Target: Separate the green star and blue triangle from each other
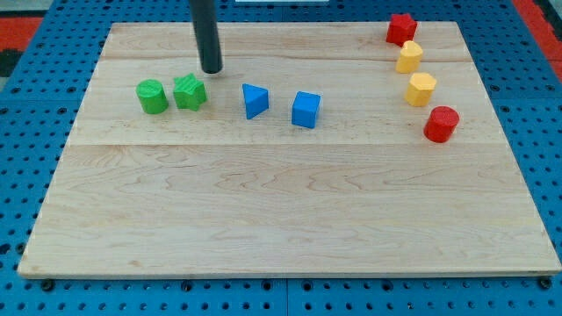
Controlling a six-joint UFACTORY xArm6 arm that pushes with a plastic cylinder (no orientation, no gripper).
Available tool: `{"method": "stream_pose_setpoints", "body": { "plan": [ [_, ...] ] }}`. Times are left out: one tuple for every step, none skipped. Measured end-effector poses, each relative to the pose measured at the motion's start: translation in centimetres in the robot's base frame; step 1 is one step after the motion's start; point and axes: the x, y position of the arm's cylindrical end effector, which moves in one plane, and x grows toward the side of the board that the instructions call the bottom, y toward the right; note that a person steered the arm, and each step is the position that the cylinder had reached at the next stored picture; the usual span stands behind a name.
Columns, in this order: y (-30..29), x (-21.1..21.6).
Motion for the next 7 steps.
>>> {"method": "stream_pose_setpoints", "body": {
  "plan": [
    [-0.3,2.4],
    [-0.3,3.1],
    [-0.3,4.0],
    [-1.8,1.9],
    [-5.7,3.2],
    [-5.5,3.8],
    [-6.2,3.8]
  ]
}}
